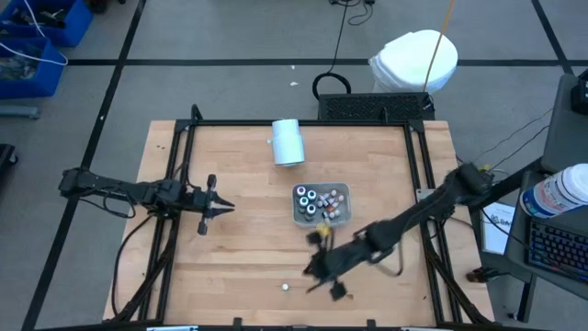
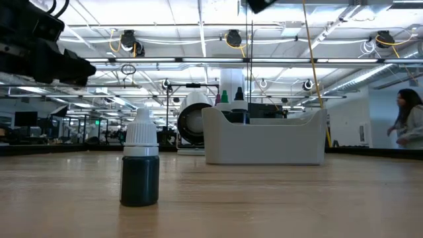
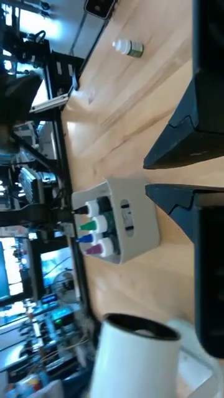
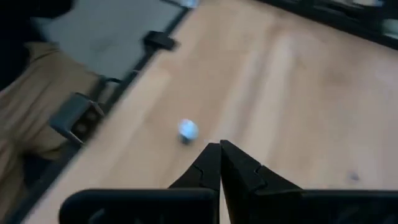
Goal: Pick & Place food coloring
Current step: Put the green food coloring bottle into the gray bin
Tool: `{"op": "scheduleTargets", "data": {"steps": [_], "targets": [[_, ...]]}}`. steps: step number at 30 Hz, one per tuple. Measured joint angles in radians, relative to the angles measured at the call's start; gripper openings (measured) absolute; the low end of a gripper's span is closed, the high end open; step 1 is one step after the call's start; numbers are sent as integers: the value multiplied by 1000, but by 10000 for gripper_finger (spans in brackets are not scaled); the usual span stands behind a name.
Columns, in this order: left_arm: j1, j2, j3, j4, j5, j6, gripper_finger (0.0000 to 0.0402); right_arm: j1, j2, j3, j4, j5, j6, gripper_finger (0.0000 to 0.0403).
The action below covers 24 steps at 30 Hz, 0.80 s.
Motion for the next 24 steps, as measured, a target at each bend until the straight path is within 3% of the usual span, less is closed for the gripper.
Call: {"op": "scheduleTargets", "data": {"steps": [6, 17, 24], "targets": [[0, 0, 0, 42, -2, 58, 58, 18, 201, 149, 43, -24, -80, 20], [0, 0, 1, 52, -3, 104, 58, 4, 361, 150, 280, -21, -132, 152], [0, 0, 1, 52, -3, 61, 58, -9, 408, 150, 283, -31, -105, 166]]}}
